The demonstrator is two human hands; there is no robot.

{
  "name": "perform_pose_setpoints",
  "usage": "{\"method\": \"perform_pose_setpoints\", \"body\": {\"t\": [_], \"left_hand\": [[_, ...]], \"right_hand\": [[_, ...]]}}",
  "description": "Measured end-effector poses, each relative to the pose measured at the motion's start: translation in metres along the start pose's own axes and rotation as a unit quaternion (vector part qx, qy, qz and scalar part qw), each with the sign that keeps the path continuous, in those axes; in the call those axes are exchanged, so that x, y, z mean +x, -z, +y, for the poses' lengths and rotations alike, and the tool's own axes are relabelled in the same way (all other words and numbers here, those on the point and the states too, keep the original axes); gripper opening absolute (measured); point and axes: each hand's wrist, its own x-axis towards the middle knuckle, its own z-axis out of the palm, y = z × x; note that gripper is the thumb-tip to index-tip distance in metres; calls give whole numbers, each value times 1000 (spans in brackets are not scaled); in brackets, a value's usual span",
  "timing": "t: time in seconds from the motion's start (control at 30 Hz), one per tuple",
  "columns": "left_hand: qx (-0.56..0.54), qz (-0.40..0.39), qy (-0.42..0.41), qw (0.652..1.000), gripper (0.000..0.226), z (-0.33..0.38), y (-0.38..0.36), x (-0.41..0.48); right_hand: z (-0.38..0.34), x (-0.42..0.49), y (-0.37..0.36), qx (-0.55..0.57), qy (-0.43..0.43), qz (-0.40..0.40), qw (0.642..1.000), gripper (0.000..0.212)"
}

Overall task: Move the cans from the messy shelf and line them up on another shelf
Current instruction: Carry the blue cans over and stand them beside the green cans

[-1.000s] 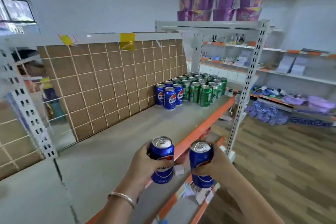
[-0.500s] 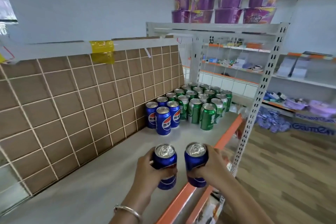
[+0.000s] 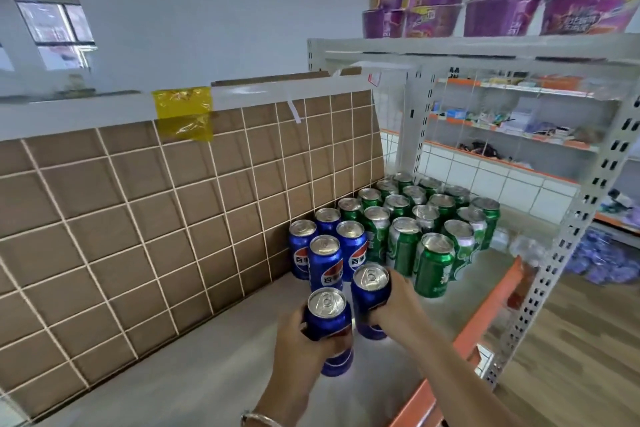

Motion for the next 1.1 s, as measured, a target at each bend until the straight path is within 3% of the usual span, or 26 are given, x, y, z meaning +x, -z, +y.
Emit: {"method": "perform_pose_setpoints", "body": {"t": [0.2,0.37,0.67,0.87,1.1], "left_hand": [[10,28,-49,998,63,-9,-20,22],[27,81,-106,991,80,-23,-45,41],[35,161,-120,979,96,-28,-67,59],[-22,120,-131,984,103,-31,-83,71],[-50,147,-101,983,115,-34,-96,83]], "right_hand": [[-15,22,11,25,11,-6,1000,55],[-23,31,25,-38,-16,-46,998,78],[-16,48,32,-24,48,-83,995,100],[-9,53,37,1,66,-87,994,71],[-3,58,42,-3,65,-99,993,76]]}}
